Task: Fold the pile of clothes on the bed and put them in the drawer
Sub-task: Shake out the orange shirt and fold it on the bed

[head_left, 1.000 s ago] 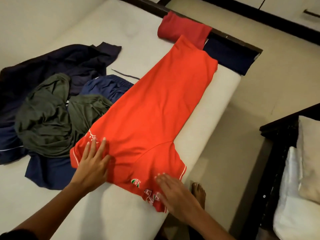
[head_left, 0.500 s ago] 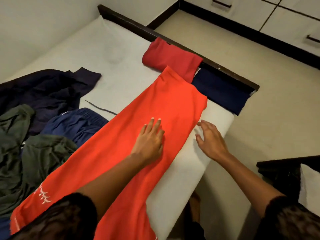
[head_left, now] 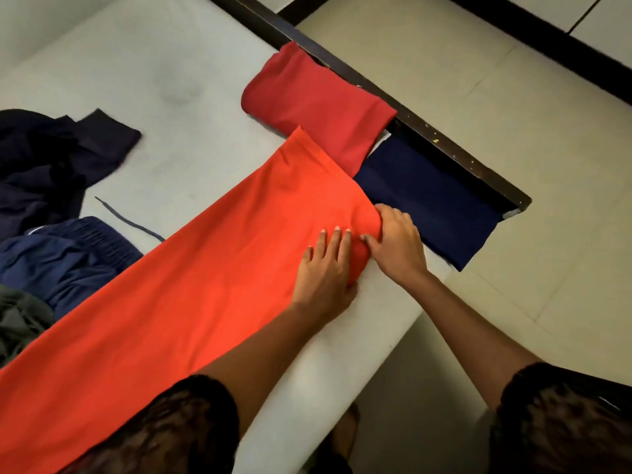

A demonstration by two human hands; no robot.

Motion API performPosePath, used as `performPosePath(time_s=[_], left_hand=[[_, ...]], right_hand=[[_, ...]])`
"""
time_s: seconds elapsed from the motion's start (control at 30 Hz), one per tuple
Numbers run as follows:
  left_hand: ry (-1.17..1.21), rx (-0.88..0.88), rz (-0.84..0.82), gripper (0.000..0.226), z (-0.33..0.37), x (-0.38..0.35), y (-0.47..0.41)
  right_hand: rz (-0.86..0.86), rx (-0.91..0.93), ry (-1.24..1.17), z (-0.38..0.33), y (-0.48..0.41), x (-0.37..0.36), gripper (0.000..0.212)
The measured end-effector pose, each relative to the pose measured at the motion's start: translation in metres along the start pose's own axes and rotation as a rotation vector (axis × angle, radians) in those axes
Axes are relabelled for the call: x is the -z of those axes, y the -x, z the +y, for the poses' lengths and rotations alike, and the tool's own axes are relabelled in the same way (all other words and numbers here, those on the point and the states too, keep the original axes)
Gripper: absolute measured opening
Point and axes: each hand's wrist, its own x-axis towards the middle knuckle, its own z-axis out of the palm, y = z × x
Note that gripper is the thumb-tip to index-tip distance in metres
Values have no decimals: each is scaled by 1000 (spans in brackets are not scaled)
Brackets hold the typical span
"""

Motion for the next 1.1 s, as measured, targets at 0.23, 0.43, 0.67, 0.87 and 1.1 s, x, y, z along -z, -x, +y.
performPosePath(time_s=[0.23, 0.43, 0.67, 0.87, 1.1], left_hand=[[608, 239, 163, 22, -7, 28, -8], [1001, 533, 129, 15, -25, 50, -24], [1562, 768, -100, 18, -38, 54, -24], [1559, 645, -247, 24, -18, 58, -22], [1837, 759, 118, 23, -14, 62, -21]], right_hand=[[-6, -188, -593, -23, -28, 30, 1], [-294, -178, -1202, -57, -40, 58, 23], [-156, -229, -735, -40, -10, 18, 46], [-158, -286, -854, -39, 0, 0, 58], [50, -299, -416, 14, 1, 12, 19]])
